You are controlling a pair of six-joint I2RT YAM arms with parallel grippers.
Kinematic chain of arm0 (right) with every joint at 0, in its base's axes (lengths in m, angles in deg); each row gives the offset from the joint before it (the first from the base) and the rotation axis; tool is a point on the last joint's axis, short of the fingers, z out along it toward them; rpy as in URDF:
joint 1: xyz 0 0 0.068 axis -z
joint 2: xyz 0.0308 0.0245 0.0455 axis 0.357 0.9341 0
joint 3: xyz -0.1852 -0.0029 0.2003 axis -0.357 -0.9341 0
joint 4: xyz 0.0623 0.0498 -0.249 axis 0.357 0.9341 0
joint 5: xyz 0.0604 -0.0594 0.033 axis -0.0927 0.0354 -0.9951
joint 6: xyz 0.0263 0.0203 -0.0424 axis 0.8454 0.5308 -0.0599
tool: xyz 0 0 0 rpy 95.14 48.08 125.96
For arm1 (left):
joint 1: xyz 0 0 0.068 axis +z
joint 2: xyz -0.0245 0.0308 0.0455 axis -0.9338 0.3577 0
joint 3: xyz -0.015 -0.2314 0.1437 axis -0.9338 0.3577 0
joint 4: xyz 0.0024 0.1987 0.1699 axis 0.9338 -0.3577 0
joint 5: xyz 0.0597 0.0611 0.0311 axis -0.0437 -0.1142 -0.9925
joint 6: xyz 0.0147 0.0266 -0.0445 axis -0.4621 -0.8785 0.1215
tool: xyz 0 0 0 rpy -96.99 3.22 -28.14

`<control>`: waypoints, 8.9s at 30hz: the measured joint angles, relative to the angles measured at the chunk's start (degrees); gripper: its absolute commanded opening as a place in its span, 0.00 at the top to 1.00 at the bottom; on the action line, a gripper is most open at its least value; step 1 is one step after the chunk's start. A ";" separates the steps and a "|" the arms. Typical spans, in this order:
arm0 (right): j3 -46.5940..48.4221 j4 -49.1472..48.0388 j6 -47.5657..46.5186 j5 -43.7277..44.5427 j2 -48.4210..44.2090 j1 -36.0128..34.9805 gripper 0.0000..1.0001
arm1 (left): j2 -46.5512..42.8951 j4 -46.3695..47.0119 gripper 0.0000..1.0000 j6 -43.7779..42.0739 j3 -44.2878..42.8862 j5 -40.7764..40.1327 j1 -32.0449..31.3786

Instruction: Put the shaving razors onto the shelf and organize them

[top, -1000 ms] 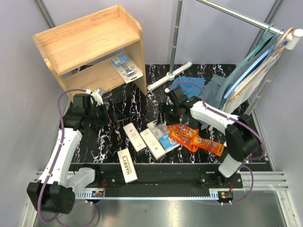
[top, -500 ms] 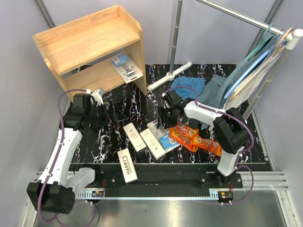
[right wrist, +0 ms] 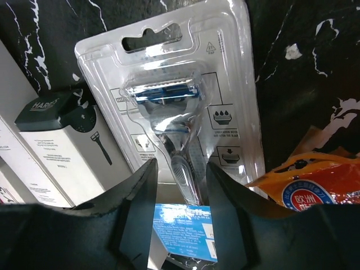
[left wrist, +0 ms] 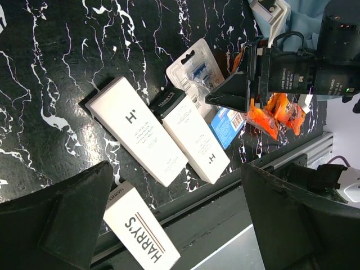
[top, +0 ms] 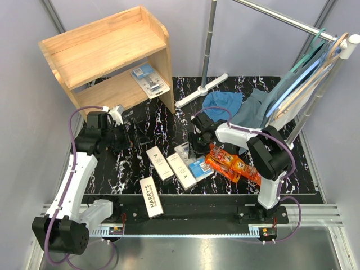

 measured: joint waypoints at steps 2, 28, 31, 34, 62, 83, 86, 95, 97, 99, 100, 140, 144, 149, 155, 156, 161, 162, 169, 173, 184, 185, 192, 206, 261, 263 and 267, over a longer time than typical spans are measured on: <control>0.02 0.00 -0.13 0.42 0.11 -0.22 0.60 | 0.00 0.00 0.01 0.00 0.00 0.13 0.00; 9.88 8.96 -3.13 10.29 1.29 -2.08 1.00 | -0.11 0.02 0.01 0.24 0.13 1.14 0.00; 12.37 10.34 -3.80 10.73 1.07 -2.05 1.00 | -0.17 0.07 0.01 0.42 0.35 1.42 0.00; 13.66 12.00 -4.59 10.60 -0.63 -2.05 1.00 | -0.20 0.00 0.01 0.66 0.50 1.86 0.00; 26.08 19.69 -8.07 3.96 -11.61 -12.20 1.00 | -0.52 7.39 0.07 7.63 0.79 5.18 -8.46; 26.14 17.33 -7.02 -0.09 -11.10 -14.88 1.00 | -0.42 18.67 1.00 15.74 5.44 6.99 -12.94; 25.86 17.33 -7.04 -0.13 -11.15 -14.88 0.99 | -0.42 18.99 1.00 16.06 5.86 7.13 -13.05; 25.66 17.14 -6.36 0.31 -11.23 -14.91 0.45 | -0.44 19.78 1.00 16.55 6.36 7.13 -13.09; 25.66 16.90 -5.84 0.57 -11.47 -14.93 0.38 | -0.42 19.74 1.00 16.46 6.38 6.88 -13.09; 25.81 16.72 -5.40 1.64 -12.04 -14.99 0.29 | -0.42 19.80 1.00 16.48 6.38 6.86 -13.09; 25.92 16.65 -5.07 2.01 -12.37 -14.99 0.28 | -0.42 19.82 1.00 16.52 6.38 6.84 -13.09; -19.15 -14.67 30.95 17.97 -61.44 -15.19 0.17 | 15.89 112.26 1.00 74.53 36.02 0.83 -12.87; -20.57 -16.26 30.97 17.86 -60.72 -15.19 0.19 | 16.83 113.11 1.00 76.98 36.39 0.79 -12.87; -21.79 -18.73 31.04 17.68 -60.48 -15.19 0.24 | 16.83 114.57 1.00 78.25 36.39 0.81 -12.87; -26.84 -25.40 31.15 17.55 -60.52 -15.19 0.31 | 16.83 114.95 1.00 78.93 36.39 0.92 -12.87; -27.96 -26.67 31.17 17.55 -60.52 -15.19 0.33 | 16.83 114.97 1.00 78.99 36.39 1.01 -12.87; -29.81 -31.26 31.17 17.53 -58.40 -15.19 0.35 | 16.83 114.99 1.00 79.30 36.39 1.09 -12.90; -29.86 -32.46 31.17 17.53 -57.75 -15.19 0.36 | 16.83 114.99 1.00 79.32 36.39 1.11 -12.94; -29.90 -38.64 31.15 17.53 -54.95 -15.19 0.51 | 16.48 115.05 1.00 79.32 36.63 1.51 -13.16; -29.90 -39.41 31.32 17.53 -53.96 -15.19 0.66 | 16.06 115.47 1.00 79.36 37.66 1.51 -13.18; -30.23 -40.81 32.48 16.98 -53.94 -15.21 0.90 | 16.06 115.99 1.00 79.28 37.97 1.53 -13.20; -30.23 -40.79 32.48 16.98 -53.96 -15.21 0.91 | 16.04 115.97 1.00 79.28 37.97 1.55 -13.22; -30.32 -40.44 32.41 16.87 -54.69 -15.21 0.95 | 15.96 116.17 0.81 79.25 37.97 1.90 -13.31; -31.50 -37.29 31.41 17.14 -57.70 -15.21 0.98 | 5.66 97.92 0.13 62.95 33.27 11.02 -13.31; -5.70 -48.83 29.94 -3.21 -20.11 -15.21 0.99 | -14.29 -14.99 0.01 1.40 -18.78 -48.15 -13.70; -3.10 -50.51 30.60 -3.61 -17.07 -15.21 0.99 | -14.71 -15.13 0.01 1.44 -18.80 -48.48 -13.70; 1.18 -52.89 31.93 -3.54 -11.85 -15.04 0.99 | -15.08 -16.11 0.01 1.86 -20.59 -48.59 -13.70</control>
